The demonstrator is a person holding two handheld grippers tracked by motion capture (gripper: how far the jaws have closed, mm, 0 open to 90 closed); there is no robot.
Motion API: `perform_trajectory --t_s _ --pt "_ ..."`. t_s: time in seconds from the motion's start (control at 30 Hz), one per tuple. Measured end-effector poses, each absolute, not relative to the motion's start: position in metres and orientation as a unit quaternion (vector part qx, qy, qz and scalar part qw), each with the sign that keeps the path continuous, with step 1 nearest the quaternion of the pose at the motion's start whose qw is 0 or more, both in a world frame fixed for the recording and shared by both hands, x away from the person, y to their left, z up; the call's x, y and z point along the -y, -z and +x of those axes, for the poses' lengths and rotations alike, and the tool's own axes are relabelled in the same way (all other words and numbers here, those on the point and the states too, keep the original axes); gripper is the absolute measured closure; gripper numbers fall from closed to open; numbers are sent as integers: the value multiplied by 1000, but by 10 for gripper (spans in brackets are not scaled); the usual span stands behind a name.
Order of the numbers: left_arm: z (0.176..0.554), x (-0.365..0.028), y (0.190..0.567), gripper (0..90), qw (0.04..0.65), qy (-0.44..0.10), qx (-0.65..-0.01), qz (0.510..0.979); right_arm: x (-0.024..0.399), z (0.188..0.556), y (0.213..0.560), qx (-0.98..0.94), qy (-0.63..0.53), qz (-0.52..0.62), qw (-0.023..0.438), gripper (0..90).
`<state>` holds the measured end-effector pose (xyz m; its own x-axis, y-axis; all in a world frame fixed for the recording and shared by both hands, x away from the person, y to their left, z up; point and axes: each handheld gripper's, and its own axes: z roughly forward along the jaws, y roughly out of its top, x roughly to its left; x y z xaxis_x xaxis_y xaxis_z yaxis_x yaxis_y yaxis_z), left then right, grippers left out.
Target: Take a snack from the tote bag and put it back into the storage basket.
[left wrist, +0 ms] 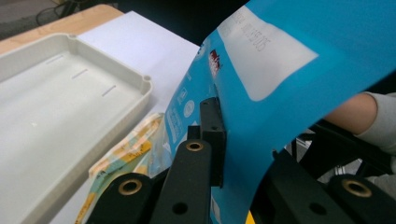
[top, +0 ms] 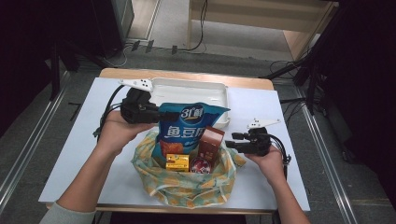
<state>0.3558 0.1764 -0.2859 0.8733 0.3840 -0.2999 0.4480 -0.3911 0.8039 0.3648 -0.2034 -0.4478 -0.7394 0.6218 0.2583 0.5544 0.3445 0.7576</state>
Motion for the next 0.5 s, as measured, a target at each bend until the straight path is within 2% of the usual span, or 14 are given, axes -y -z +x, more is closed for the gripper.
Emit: perform_trajectory --t_s 0.5 --pt "361 -175 238 896 503 -2 -233 832 200 364 449 -824 -441 353 36 476"
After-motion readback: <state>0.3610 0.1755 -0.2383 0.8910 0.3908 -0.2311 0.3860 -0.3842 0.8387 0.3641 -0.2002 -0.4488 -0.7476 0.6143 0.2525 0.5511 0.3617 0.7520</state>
